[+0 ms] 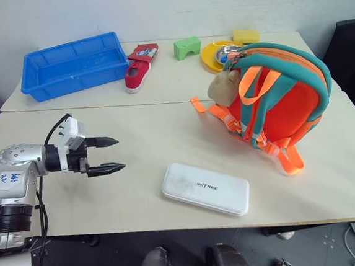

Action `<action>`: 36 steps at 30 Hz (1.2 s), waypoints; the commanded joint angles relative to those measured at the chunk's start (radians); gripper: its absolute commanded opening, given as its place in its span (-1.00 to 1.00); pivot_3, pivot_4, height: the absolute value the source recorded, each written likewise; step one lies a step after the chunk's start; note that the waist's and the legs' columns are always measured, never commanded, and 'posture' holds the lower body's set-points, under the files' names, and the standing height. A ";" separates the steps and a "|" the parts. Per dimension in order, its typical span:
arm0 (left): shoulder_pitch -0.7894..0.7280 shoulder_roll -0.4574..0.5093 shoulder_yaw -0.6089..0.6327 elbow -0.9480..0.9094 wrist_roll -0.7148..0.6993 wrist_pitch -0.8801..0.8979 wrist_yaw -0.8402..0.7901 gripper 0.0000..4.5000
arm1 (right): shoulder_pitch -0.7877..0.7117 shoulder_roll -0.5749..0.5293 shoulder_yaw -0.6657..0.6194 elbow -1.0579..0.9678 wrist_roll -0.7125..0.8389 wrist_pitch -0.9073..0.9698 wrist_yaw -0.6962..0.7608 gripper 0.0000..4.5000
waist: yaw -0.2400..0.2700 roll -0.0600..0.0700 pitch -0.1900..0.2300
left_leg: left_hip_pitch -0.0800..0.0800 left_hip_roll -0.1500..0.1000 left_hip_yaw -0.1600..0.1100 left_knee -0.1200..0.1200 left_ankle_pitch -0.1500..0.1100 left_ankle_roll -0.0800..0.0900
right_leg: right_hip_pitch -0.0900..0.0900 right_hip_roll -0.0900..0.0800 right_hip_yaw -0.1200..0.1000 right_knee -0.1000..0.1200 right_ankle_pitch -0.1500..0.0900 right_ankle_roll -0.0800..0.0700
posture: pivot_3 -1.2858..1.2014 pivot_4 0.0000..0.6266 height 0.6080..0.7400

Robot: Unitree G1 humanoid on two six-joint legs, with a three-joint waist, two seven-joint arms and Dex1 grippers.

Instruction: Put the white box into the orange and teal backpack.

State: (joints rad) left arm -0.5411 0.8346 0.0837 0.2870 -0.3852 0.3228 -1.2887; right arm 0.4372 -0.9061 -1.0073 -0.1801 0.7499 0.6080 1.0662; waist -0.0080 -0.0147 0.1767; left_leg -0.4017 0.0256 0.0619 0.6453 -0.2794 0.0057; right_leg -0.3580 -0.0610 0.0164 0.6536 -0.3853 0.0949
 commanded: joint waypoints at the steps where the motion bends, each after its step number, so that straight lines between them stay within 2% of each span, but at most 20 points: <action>1: -0.013 0.015 0.016 -0.004 0.016 -0.031 0.012 1.00 | 0.002 0.013 -0.021 -0.033 0.013 0.009 -0.013 0.95 | -0.001 0.000 0.000 | 0.000 0.000 0.000 0.000 0.000 0.000 | 0.000 0.000 0.000 0.000 0.000 0.000 | 0.03 -0.52 1.00; 11: -0.001 0.019 0.009 -0.031 0.014 0.006 0.015 1.00 | 0.009 0.019 -0.029 -0.070 0.007 0.027 -0.035 0.95 | -0.005 0.000 0.000 | 0.000 0.000 0.000 0.001 0.000 0.000 | 0.000 0.000 0.000 0.001 0.000 0.000 | 0.03 -0.52 1.00; 18: -0.065 -0.007 -0.028 -0.020 0.024 0.024 0.017 1.00 | -0.010 -0.024 -0.030 -0.162 0.021 0.061 -0.058 0.95 | -0.004 0.000 0.000 | 0.000 0.000 0.000 0.001 0.000 0.000 | 0.000 0.001 0.000 0.001 0.000 0.000 | 0.03 -0.52 1.00; 21: -0.044 -0.007 -0.076 -0.055 0.036 -0.013 -0.052 0.74 | 0.011 -0.018 0.002 -0.289 0.070 0.101 -0.041 0.71 | -0.004 0.000 0.000 | 0.000 0.000 0.000 0.001 0.000 0.000 | 0.000 0.001 0.000 0.002 0.000 0.000 | 0.03 -0.52 1.00; 23: -0.034 -0.013 -0.121 -0.051 0.075 -0.065 -0.074 0.48 | 0.030 -0.015 0.043 -0.371 0.087 0.118 -0.035 0.41 | -0.006 0.000 0.000 | 0.000 0.001 0.000 0.001 0.000 -0.001 | 0.000 0.002 0.000 0.001 0.000 0.000 | 0.03 -0.52 1.00; 28: -0.046 -0.060 -0.206 -0.021 0.130 -0.135 -0.109 -0.20 | 0.034 -0.022 0.265 -0.517 0.015 0.081 -0.056 -0.36 | -0.004 0.000 0.000 | -0.001 0.000 0.000 0.002 0.000 -0.001 | 0.000 0.002 0.000 0.002 0.000 0.000 | 0.03 -0.52 1.00; 32: -0.076 -0.107 -0.262 0.004 0.166 -0.179 -0.130 -0.75 | 0.005 -0.022 0.498 -0.496 -0.132 -0.005 -0.072 -0.98 | -0.002 -0.001 0.000 | -0.001 0.000 0.000 0.004 0.000 -0.001 | 0.000 0.001 0.000 0.002 0.000 0.000 | 0.03 -0.52 1.00; 34: -0.082 -0.120 -0.267 0.009 0.161 -0.177 -0.141 -0.99 | -0.005 -0.025 0.578 -0.471 -0.194 -0.053 -0.063 -1.00 | 0.004 -0.001 0.000 | -0.001 0.000 0.000 0.004 0.000 0.000 | -0.001 0.001 0.000 0.003 0.000 0.000 | 0.03 -0.52 1.00; 36: -0.081 -0.129 -0.272 0.009 0.165 -0.178 -0.142 -0.99 | -0.038 -0.021 0.647 -0.438 -0.239 -0.073 -0.078 -1.00 | 0.004 -0.001 0.000 | -0.002 0.000 0.000 0.004 0.001 -0.001 | -0.002 0.002 0.000 0.003 0.000 0.000 | 0.03 -0.52 1.00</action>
State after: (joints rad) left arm -0.6033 0.7055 -0.1964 0.2978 -0.2241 0.1584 -1.4232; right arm 0.4151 -0.9198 -0.3863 -0.6288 0.5471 0.5672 0.9970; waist -0.0041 -0.0154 0.1768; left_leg -0.4034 0.0258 0.0619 0.6498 -0.2779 0.0034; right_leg -0.3595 -0.0593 0.0164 0.6571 -0.3853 0.0951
